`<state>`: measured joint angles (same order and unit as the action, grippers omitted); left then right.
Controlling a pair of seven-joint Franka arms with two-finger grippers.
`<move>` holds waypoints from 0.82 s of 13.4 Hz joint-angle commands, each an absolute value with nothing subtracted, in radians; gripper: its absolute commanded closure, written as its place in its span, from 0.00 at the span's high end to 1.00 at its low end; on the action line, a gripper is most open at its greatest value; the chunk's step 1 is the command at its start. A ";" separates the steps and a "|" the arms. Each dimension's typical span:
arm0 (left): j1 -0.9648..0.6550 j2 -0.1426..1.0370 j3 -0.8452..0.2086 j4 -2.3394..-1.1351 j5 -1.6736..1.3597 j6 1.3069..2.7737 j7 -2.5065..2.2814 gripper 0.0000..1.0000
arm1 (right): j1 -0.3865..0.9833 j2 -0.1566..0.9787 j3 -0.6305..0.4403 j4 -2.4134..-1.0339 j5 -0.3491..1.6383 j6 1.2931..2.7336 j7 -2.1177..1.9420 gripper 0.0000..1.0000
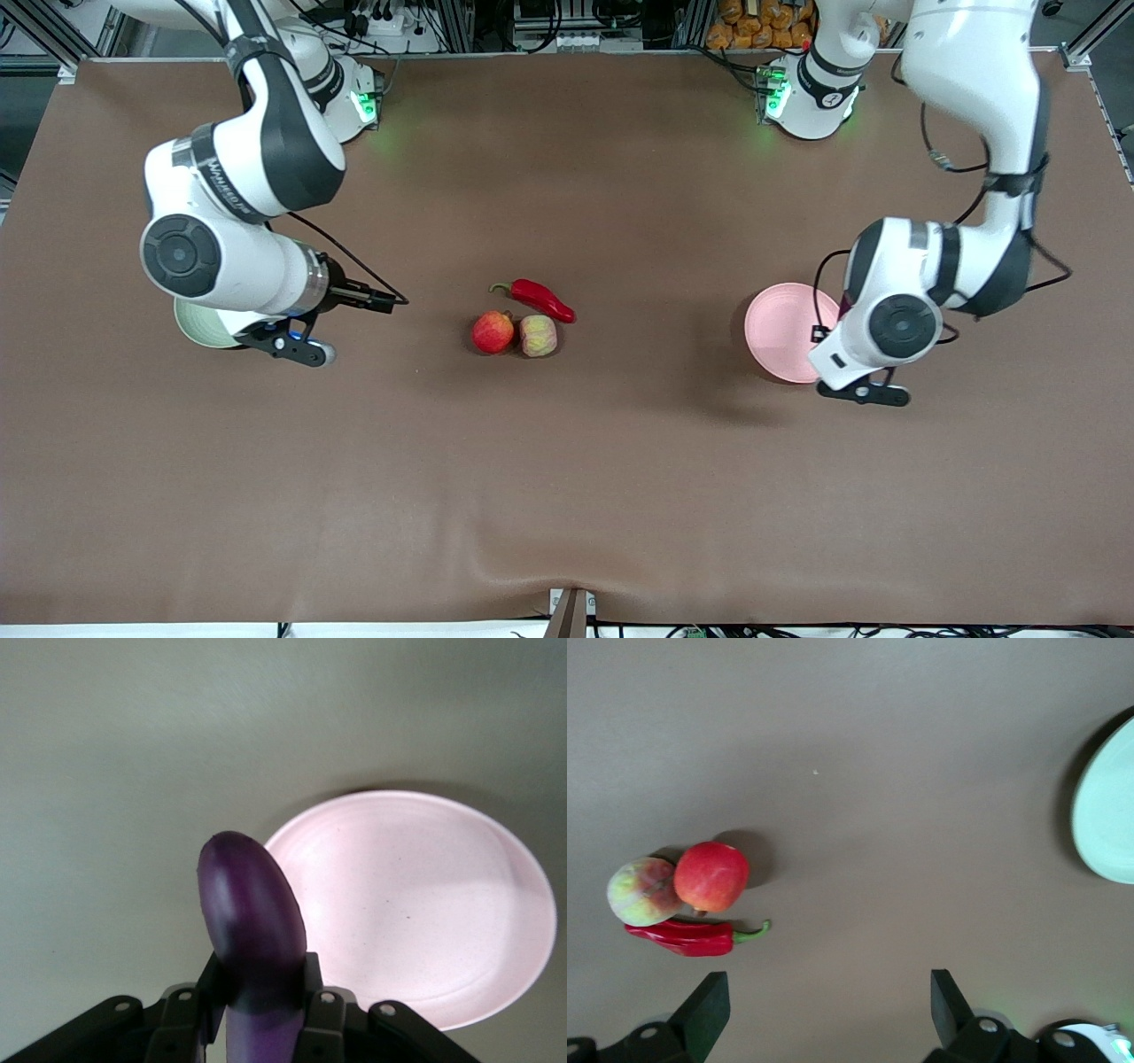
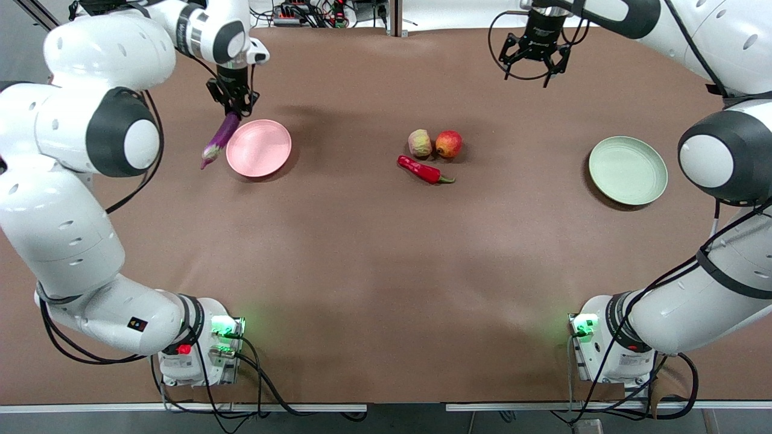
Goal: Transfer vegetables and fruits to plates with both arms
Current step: 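Lower the eggplant onto the pink plate while the right gripper grasps the apple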
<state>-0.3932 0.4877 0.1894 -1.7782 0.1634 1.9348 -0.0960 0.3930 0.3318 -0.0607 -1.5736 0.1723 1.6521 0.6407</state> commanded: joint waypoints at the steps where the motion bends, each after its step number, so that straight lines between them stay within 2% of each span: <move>1: -0.393 0.472 0.186 -1.834 0.189 1.971 -0.083 0.00 | 0.468 0.394 -0.064 -1.578 0.208 1.750 0.859 1.00; 5: -0.390 0.463 0.181 -1.943 0.189 2.132 -0.101 0.00 | 0.526 0.523 -0.064 -1.578 0.212 1.943 0.992 1.00; 7: -0.390 0.466 0.176 -1.956 0.186 2.167 -0.106 0.00 | 0.541 0.580 -0.064 -1.578 0.212 2.011 1.029 1.00; 11: -0.387 0.474 0.173 -1.947 0.143 2.223 -0.127 0.00 | 0.554 0.638 -0.060 -1.578 0.216 2.057 1.087 1.00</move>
